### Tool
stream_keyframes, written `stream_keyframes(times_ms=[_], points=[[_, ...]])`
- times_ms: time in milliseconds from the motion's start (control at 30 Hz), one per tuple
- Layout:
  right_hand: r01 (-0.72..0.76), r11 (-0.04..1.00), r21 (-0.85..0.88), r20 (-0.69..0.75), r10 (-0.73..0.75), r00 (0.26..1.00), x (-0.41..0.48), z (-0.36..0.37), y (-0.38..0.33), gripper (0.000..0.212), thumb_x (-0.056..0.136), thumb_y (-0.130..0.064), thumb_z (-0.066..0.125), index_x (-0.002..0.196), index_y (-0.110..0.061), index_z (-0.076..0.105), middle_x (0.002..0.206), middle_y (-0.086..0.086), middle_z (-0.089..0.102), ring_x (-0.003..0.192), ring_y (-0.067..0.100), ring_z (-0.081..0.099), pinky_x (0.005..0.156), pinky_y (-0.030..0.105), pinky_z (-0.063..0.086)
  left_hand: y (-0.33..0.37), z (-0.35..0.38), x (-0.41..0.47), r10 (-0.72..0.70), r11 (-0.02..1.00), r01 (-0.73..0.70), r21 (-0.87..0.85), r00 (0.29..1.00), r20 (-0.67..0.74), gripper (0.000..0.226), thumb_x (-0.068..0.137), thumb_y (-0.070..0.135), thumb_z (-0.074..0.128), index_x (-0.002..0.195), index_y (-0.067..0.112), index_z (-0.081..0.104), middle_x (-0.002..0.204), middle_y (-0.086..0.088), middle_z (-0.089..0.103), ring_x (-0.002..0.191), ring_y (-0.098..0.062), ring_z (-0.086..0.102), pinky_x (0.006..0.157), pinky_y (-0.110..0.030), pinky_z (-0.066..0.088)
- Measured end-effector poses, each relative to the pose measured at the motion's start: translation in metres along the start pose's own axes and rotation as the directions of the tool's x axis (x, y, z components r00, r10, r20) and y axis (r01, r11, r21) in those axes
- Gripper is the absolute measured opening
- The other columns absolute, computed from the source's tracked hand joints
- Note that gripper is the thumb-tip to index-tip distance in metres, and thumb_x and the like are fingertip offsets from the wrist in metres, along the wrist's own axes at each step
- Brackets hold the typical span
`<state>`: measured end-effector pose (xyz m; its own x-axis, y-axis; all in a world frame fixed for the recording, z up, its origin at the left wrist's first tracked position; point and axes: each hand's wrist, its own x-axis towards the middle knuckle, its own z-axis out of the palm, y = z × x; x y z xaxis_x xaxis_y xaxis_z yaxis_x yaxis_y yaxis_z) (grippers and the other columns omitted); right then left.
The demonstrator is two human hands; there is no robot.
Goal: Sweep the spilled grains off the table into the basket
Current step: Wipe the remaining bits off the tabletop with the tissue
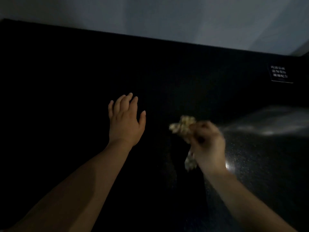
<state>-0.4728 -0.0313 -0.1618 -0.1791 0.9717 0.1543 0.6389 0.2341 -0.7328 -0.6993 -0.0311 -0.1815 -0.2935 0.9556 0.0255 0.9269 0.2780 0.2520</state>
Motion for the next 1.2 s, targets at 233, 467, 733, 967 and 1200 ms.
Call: stream_keyframes(times_ms=[233, 467, 733, 967, 1200], points=[[-0.031, 0.992, -0.119, -0.082, 0.021, 0.996, 0.014, 0.026, 0.008, 0.016, 0.084, -0.014, 0.070, 0.098, -0.015, 0.075, 0.097, -0.001, 0.061, 0.093, 0.020, 0.056, 0.083, 0.030, 0.047, 0.001, 0.001, 0.001, -0.011, 1.000, 0.011, -0.004, 1.000, -0.024, 0.053, 0.096, 0.040, 0.039, 0.143, 0.016, 0.035, 0.153, -0.005, 0.028, 0.142, -0.021, 0.019, 0.118, -0.047, 0.010], [0.027, 0.998, -0.050, 0.106, -0.022, 0.994, -0.075, 0.017, -0.009, 0.018, 0.078, -0.013, 0.077, 0.094, -0.023, 0.076, 0.095, -0.009, 0.061, 0.091, 0.014, 0.057, 0.079, 0.027, 0.049, -0.006, -0.020, -0.045, 0.090, 0.988, -0.090, -0.128, 0.996, -0.007, 0.040, 0.095, 0.028, 0.046, 0.132, 0.016, 0.051, 0.140, -0.001, 0.045, 0.130, -0.020, 0.036, 0.113, -0.042, 0.025], [-0.235, 0.972, -0.021, -0.094, 0.232, 0.968, -0.024, 0.002, -0.012, 0.020, 0.086, -0.027, 0.069, 0.105, -0.022, 0.072, 0.106, -0.006, 0.059, 0.101, 0.017, 0.057, 0.089, 0.038, 0.050, -0.031, -0.019, -0.145, 0.134, 0.982, -0.128, -0.140, 0.990, 0.033, 0.050, 0.093, 0.040, 0.033, 0.131, 0.014, 0.052, 0.138, -0.001, 0.048, 0.133, -0.018, 0.036, 0.116, -0.047, 0.020], [-0.076, 0.991, -0.107, -0.013, 0.075, 0.997, -0.112, 0.019, -0.015, 0.017, 0.081, -0.018, 0.074, 0.097, -0.023, 0.074, 0.103, -0.005, 0.061, 0.093, 0.015, 0.054, 0.077, 0.028, 0.045, -0.036, -0.011, -0.159, 0.146, 0.989, -0.144, -0.032, 0.987, 0.071, 0.053, 0.095, 0.041, 0.032, 0.138, 0.013, 0.044, 0.146, -0.003, 0.040, 0.140, -0.018, 0.027, 0.116, -0.049, 0.016], [-0.135, 0.991, 0.024, 0.073, 0.133, 0.988, -0.119, 0.003, -0.028, 0.013, 0.080, -0.012, 0.075, 0.089, -0.021, 0.075, 0.095, -0.011, 0.061, 0.092, 0.014, 0.059, 0.079, 0.035, 0.052, -0.036, -0.012, -0.161, 0.157, 0.987, -0.155, -0.036, 0.984, 0.080, 0.053, 0.095, 0.039, 0.033, 0.140, 0.013, 0.042, 0.147, -0.003, 0.038, 0.141, -0.018, 0.025, 0.117, -0.050, 0.014]])
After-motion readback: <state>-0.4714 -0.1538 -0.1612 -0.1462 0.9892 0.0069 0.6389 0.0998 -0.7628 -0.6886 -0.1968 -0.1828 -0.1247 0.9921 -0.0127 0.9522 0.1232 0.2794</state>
